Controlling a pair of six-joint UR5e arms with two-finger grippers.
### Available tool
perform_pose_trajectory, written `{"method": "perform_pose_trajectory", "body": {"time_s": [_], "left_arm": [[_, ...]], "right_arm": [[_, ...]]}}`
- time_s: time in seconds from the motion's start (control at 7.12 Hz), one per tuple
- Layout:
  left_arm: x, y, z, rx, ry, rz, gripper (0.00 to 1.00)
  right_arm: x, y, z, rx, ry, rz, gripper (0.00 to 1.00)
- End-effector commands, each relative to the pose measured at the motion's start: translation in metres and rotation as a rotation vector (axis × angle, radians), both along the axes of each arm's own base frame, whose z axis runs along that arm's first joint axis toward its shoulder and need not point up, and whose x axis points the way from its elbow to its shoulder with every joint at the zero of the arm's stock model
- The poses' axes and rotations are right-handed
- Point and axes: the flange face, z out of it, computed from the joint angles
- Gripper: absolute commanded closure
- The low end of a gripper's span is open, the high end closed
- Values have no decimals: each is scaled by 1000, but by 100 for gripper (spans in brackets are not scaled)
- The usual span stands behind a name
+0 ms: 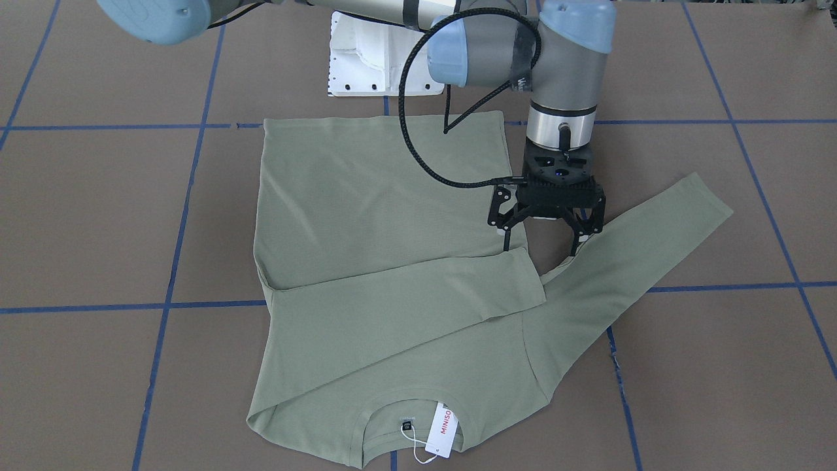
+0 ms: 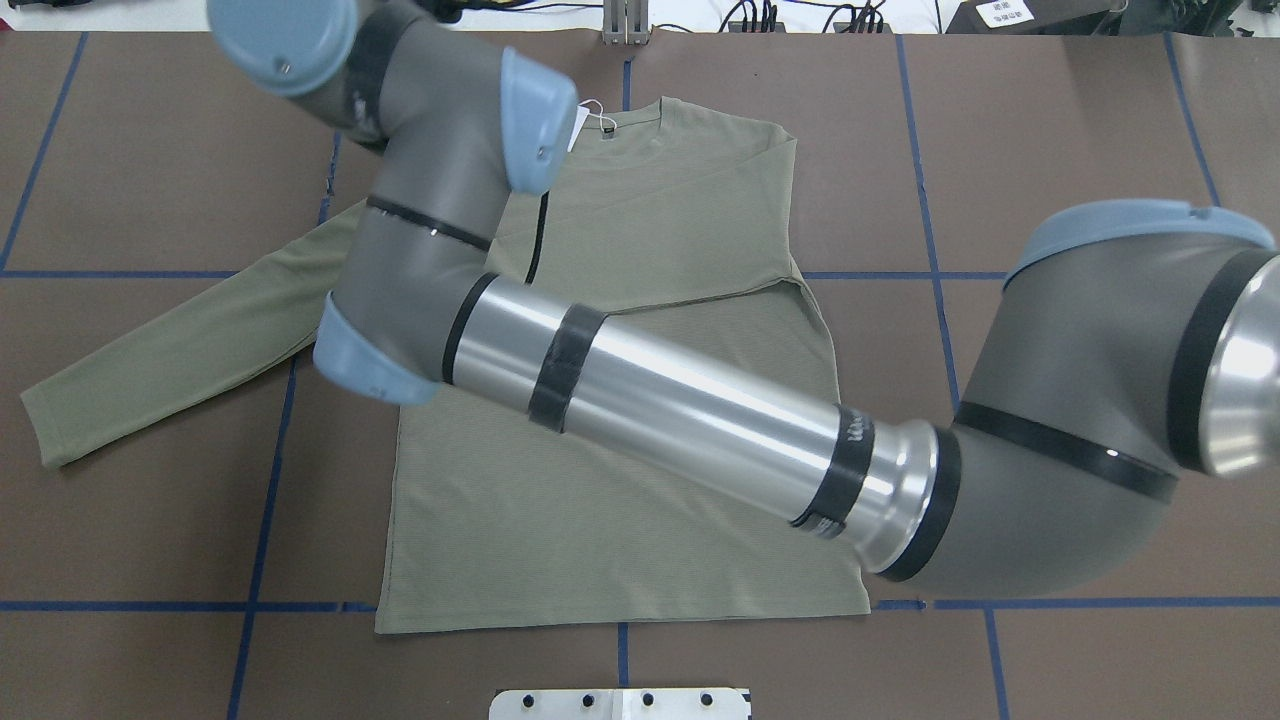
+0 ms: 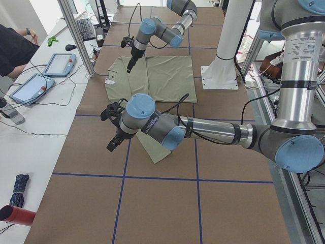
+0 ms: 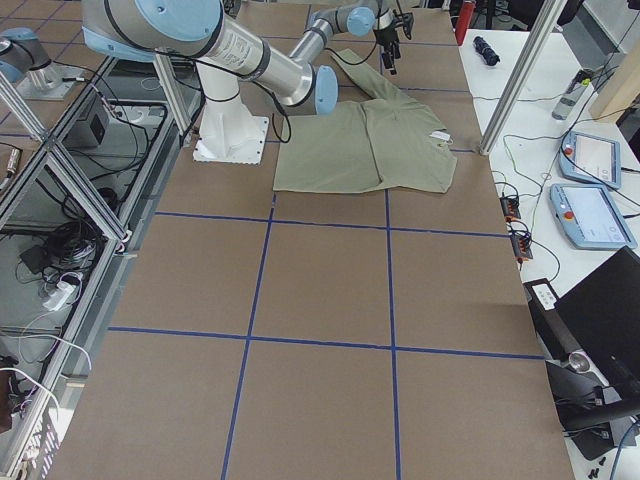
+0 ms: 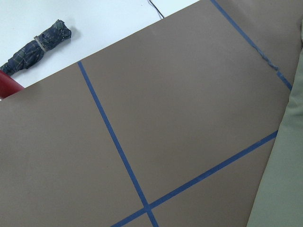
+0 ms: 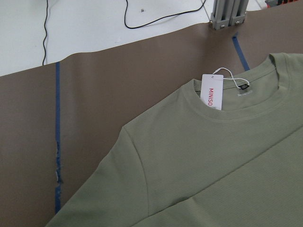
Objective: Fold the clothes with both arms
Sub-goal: 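Carry the grasped sleeve with the right gripper across the shirt body, then release the sleeve and raise the right gripper away from the shirt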
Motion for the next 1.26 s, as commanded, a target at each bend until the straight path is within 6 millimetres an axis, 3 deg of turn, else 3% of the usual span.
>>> {"method": "perform_pose_trajectory", "body": {"time_s": [0.0,0.56,0.7,0.84,0.98,1.12], "left_arm": [[49,27,5,21,81,51,0],[128,93,33,-18,23,59,0],[142,104,42,-27,-13,71,0],[163,117,49,-31,-27,76,0],[195,131,57,-68,-42,101,0],[227,139,62,-93,-59,115,0]], "right_arm": [[136,-33,68,-14,54,-140,0],[384,-48,318,101,108,-413,0],[426,-27,380,119,138,-474,0],[469,-5,423,132,165,-503,0],[498,19,451,108,162,-495,0],[507,41,459,105,164,-492,0]]}}
